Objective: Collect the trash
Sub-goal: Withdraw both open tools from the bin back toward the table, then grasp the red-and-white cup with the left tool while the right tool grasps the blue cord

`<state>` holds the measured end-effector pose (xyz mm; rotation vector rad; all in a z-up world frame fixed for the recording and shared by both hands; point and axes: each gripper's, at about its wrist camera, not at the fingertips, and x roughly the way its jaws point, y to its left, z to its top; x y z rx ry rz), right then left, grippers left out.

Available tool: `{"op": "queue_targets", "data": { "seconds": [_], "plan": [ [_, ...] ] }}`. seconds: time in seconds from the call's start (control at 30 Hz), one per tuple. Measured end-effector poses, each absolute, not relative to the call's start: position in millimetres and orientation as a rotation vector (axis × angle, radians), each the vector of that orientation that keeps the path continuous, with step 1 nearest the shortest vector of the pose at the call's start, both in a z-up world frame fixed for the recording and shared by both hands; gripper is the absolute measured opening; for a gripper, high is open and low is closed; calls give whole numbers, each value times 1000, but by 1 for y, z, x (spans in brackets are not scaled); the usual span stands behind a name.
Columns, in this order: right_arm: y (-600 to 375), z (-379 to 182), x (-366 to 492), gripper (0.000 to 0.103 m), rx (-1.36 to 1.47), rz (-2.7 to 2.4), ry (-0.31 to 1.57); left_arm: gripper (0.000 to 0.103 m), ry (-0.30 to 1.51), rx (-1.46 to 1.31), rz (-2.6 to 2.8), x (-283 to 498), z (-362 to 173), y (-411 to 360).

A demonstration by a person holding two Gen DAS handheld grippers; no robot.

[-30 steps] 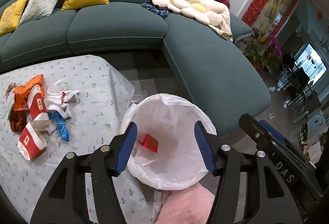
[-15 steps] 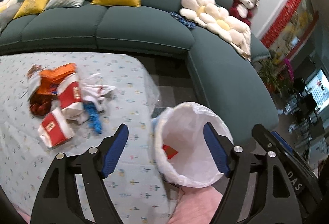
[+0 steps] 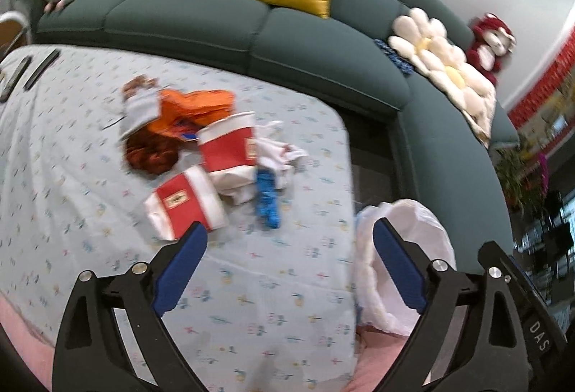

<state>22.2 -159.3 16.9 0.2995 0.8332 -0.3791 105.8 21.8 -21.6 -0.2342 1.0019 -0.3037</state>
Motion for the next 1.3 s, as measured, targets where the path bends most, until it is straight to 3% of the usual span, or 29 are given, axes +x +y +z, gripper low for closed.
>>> {"op": "queue_targets", "data": {
  "seconds": [0.43,1.17,1.3],
  "plan": [
    [-125,-29,66,67,314,-304,946,90,1149,-323,-106,138,-83,80],
    [-110,-115,158,67,351,-250,1135,90,1402,-350,32,207,-179,72],
    [-105,-130,169,67,356,-242,1160,85,1390,-344,20,205,-182,80]
  ]
}}
